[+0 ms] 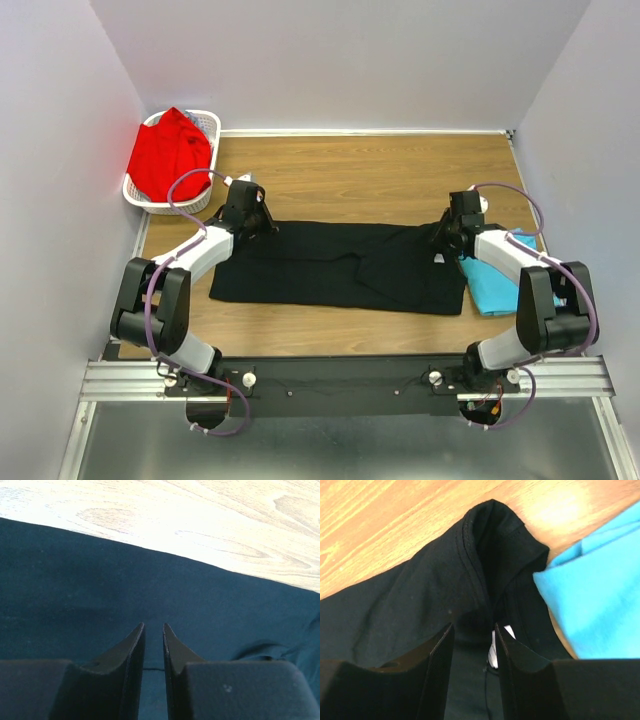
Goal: Fold and stack the t-shirts
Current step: Fold the tshirt
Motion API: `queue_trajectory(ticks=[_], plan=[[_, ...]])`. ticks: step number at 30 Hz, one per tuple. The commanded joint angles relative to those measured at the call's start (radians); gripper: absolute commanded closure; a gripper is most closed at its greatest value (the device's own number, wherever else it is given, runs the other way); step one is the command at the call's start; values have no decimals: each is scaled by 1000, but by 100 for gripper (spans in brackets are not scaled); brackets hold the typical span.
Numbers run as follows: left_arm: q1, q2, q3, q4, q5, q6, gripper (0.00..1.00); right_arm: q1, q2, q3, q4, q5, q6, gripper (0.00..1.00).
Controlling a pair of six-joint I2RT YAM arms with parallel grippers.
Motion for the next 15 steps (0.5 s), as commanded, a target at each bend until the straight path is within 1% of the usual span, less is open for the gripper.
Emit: queue_trajectory(ticks=[1, 4, 6, 7, 9, 10, 12, 13, 15], plan=[[-6, 8, 24, -7, 22, -5, 72, -8, 41, -17, 62, -31, -1, 53], [-6, 9, 27, -5, 22, -7, 72, -10, 63, -20, 86, -36, 4, 51], [-6, 11, 29, -5, 22, -5, 72, -8, 69, -21, 95, -33, 7, 53], [-6, 12, 30, -8, 20, -5, 72, -10, 71, -27, 99, -31, 7, 58], [-6, 12, 32, -8, 20, -5, 72, -10, 63, -34, 109, -30, 10, 64], [-6, 12, 32, -10, 17, -7, 72, -8, 57, -38, 109, -28, 13, 71], [-6, 12, 32, -10, 17, -7, 72, -10, 46, -43, 109, -27, 14, 79], [-6, 14, 30, -12, 11, -8, 72, -8, 38, -46, 109, -27, 14, 86], [-6, 12, 27, -15, 3, -13, 72, -8, 9, -58, 104, -30, 16, 93]])
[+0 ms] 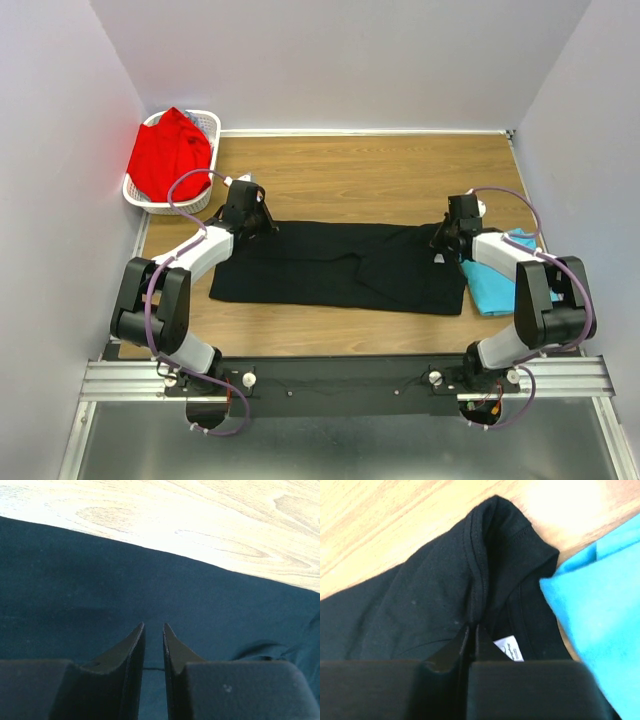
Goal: Fold and stack the t-shirts
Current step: Fold the tshirt
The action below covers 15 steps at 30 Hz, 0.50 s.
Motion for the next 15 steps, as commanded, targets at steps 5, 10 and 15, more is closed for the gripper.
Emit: queue_trajectory(ticks=[5, 10, 15], plan=[[-6, 14, 24, -12, -8, -22, 72, -5, -141, -66, -11, -17, 4, 99], [-6, 25, 27, -10, -14, -29, 72, -5, -216, -91, -60, -22, 1, 99], [-6, 31, 30, -9, -16, -39, 72, -6, -234, -120, -83, -17, -2, 100]])
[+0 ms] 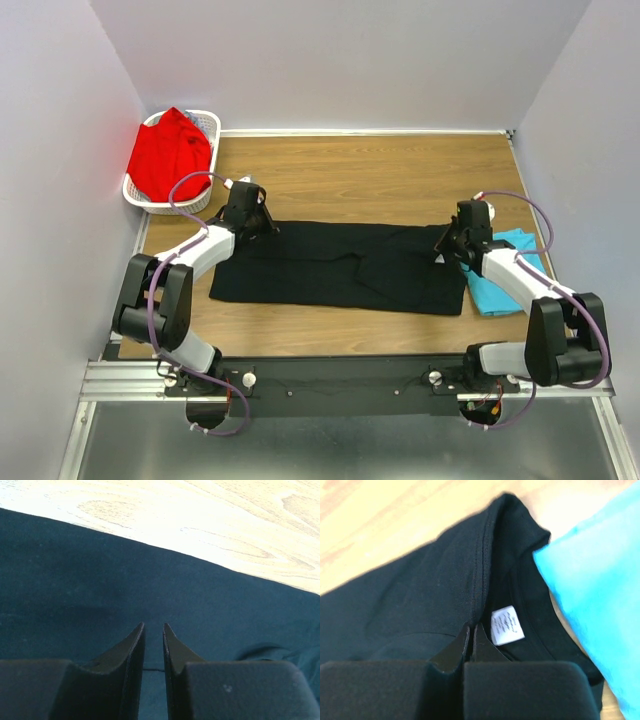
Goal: Fold and stack the t-shirts
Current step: Fold the tshirt
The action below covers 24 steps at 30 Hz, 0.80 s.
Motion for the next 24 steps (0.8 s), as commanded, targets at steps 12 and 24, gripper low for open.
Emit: queue_trajectory(ticks=[12, 24], plan=[[29, -5, 4, -29, -56, -52, 72, -6, 44, -61, -62, 25, 5, 99], [160, -100, -111, -64, -169, -96, 72, -4, -32, -11, -97, 22, -15, 70]])
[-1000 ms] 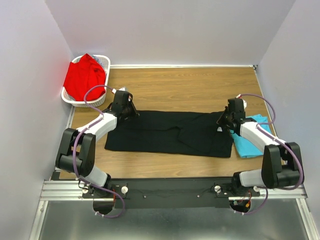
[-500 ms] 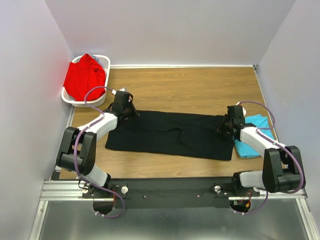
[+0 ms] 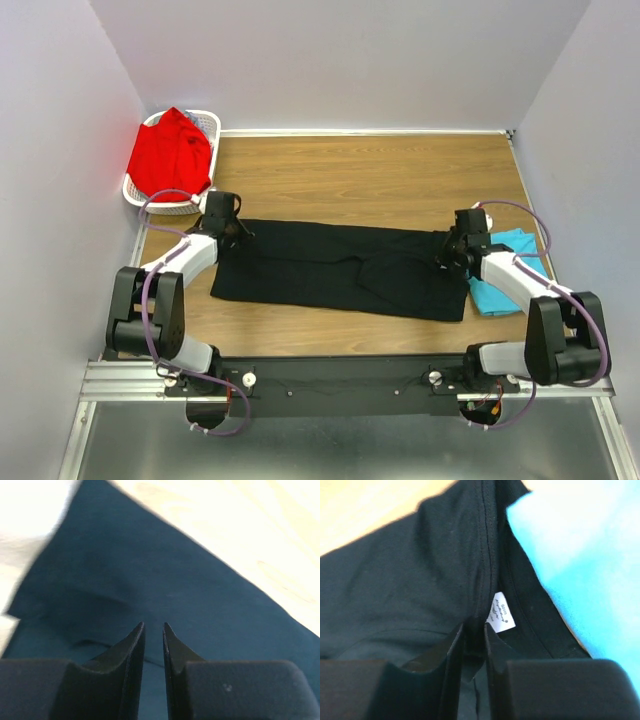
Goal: Fold and stack the t-shirts
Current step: Fold the tshirt
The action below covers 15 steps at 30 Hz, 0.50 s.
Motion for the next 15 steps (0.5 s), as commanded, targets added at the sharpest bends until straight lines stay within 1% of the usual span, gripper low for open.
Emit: queue_trajectory(ticks=[1, 3, 6, 10, 13, 15], plan=[[33, -42, -32, -37, -89, -28, 72, -4, -61, 55, -53, 9, -18, 69], [59, -36, -54, -32, -92, -32, 72, -1, -78, 76, -75, -14, -21, 66], [94, -12, -72, -14, -76, -36, 72, 16, -101, 87, -81, -31, -12, 64], [128, 45, -115, 37, -28, -45, 72, 74, -95, 96, -81, -20, 8, 62], [139, 62, -132, 49, -8, -58, 72, 124, -79, 105, -83, 7, 25, 62], [139, 58, -138, 51, -10, -62, 72, 132, -78, 109, -83, 9, 31, 62]])
